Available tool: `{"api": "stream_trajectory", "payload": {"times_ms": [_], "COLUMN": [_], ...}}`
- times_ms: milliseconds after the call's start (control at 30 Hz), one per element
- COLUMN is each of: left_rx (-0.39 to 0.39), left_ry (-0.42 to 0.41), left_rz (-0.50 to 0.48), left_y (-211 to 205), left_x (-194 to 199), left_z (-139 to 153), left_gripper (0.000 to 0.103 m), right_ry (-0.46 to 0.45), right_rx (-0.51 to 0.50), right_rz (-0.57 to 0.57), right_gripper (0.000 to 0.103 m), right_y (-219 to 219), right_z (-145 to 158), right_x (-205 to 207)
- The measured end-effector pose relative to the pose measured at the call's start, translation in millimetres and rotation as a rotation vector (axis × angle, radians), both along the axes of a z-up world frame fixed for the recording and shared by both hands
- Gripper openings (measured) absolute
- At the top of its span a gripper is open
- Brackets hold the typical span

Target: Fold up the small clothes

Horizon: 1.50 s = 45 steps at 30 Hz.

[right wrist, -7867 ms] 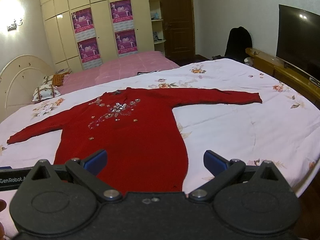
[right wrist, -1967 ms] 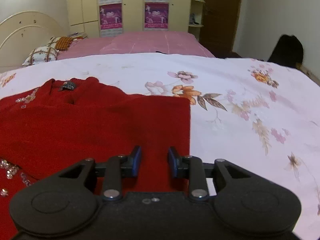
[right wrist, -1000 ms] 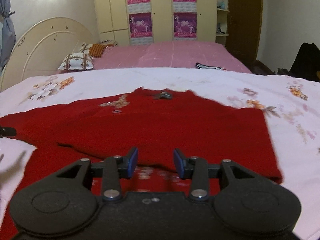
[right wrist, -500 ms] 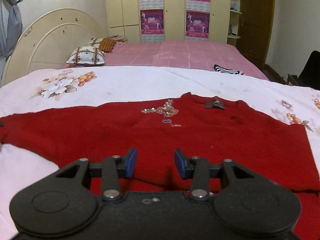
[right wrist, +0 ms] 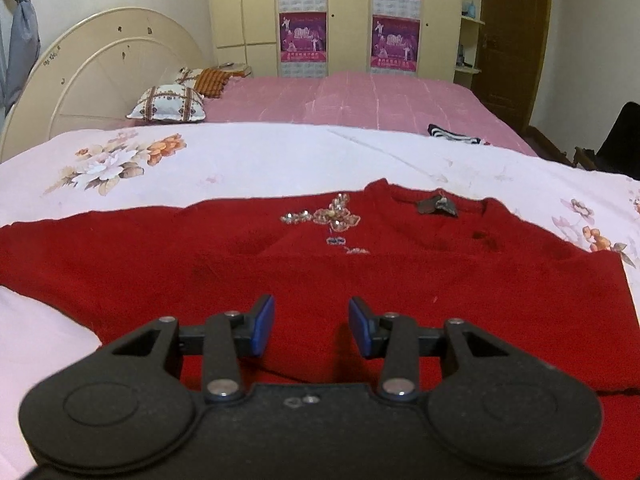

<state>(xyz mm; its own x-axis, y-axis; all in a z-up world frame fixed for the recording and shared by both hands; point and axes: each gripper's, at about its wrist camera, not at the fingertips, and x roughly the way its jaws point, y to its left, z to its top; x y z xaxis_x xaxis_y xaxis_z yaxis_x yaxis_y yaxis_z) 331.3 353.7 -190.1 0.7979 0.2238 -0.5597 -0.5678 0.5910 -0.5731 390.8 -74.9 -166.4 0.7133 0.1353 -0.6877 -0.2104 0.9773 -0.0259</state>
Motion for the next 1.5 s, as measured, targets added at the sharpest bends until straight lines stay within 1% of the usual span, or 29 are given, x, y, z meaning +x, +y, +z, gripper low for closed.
{"api": "stream_trajectory", "payload": {"times_ms": [33,67,100,167,233,300,400,500,567,600,667,700,733,800,833,867,900,933,1000,1067,1100,1167,1200,1267,1300,1367,1400,1433,1500], "left_rx": [0.018,0.059,0.100,0.157,0.200,0.195,0.187,0.200,0.245,0.277,0.347,0.398,0.430,0.446,0.454,0.473,0.505,0.537,0.583,0.540,0.525,0.522,0.506,0.470,0.459,0.452,0.464,0.473,0.450], "left_ry": [-0.023,-0.056,-0.086,-0.133,-0.167,-0.188,-0.189,-0.132,-0.035,0.037,0.158,0.134,0.131,0.144,0.131,0.108,0.084,0.046,0.015,0.043,0.042,0.027,0.017,0.019,0.038,0.116,0.161,0.210,0.261], "left_rz": [-0.027,-0.076,-0.135,-0.269,-0.410,-0.552,-0.757,-0.923,-1.010,-1.053,-1.118,-1.101,-1.096,-1.105,-1.103,-1.095,-1.081,-1.070,-1.067,-1.092,-1.075,-1.021,-0.990,-0.872,-0.817,-0.709,-0.667,-0.619,-0.589], "left_y": [-8,-21,-37,-72,-115,-162,-241,-320,-371,-393,-423,-428,-432,-436,-436,-436,-439,-442,-444,-443,-438,-423,-414,-384,-369,-335,-321,-305,-285], "left_x": [3,7,13,27,44,62,87,103,114,119,120,113,107,106,105,100,93,87,82,87,85,80,79,75,73,79,82,85,92], "left_z": [9,22,35,57,74,83,81,63,39,24,3,4,7,17,23,29,35,40,44,48,50,53,56,61,61,57,54,50,40], "left_gripper": [0.004,0.004,0.004,0.005,0.005,0.005,0.005,0.005,0.005,0.005,0.005,0.005,0.005,0.007,0.016,0.038,0.053,0.074,0.075,0.075,0.075,0.075,0.075,0.075,0.075,0.075,0.075,0.075,0.075], "right_ry": [0.016,0.052,0.060,0.061,0.075,0.045,0.017,-0.005,-0.005,0.000,0.024,0.038,0.049,0.057,0.060,0.062,0.062,0.061,0.051,0.044,0.050,0.058,0.055,0.056,0.056,0.045,0.035,0.028,0.016], "right_rx": [-0.035,-0.063,-0.060,-0.054,0.003,0.045,0.045,0.044,0.056,0.062,0.085,0.100,0.112,0.140,0.157,0.170,0.182,0.187,0.187,0.203,0.222,0.242,0.235,0.232,0.234,0.214,0.196,0.181,0.139], "right_rz": [-0.007,-0.005,0.006,0.009,-0.008,-0.043,-0.081,-0.147,-0.184,-0.201,-0.221,-0.228,-0.233,-0.237,-0.243,-0.244,-0.242,-0.238,-0.239,-0.252,-0.250,-0.235,-0.222,-0.193,-0.176,-0.127,-0.098,-0.076,-0.033], "right_gripper": [0.040,0.041,0.042,0.042,0.039,0.040,0.041,0.042,0.044,0.045,0.049,0.050,0.050,0.052,0.055,0.057,0.058,0.058,0.057,0.059,0.060,0.062,0.062,0.062,0.062,0.064,0.066,0.071,0.079], "right_y": [1,2,0,-1,-9,-24,-53,-95,-125,-139,-163,-173,-180,-191,-195,-197,-199,-201,-203,-210,-214,-216,-212,-201,-193,-171,-157,-144,-115], "right_z": [-6,-15,-22,-21,-13,-1,12,25,28,28,23,21,18,15,14,13,13,15,18,22,23,26,27,28,29,30,30,30,29], "right_x": [2,5,6,8,10,6,-3,-13,-18,-21,-26,-28,-29,-32,-32,-31,-30,-32,-33,-31,-29,-26,-24,-22,-21,-19,-18,-16,-12]}}
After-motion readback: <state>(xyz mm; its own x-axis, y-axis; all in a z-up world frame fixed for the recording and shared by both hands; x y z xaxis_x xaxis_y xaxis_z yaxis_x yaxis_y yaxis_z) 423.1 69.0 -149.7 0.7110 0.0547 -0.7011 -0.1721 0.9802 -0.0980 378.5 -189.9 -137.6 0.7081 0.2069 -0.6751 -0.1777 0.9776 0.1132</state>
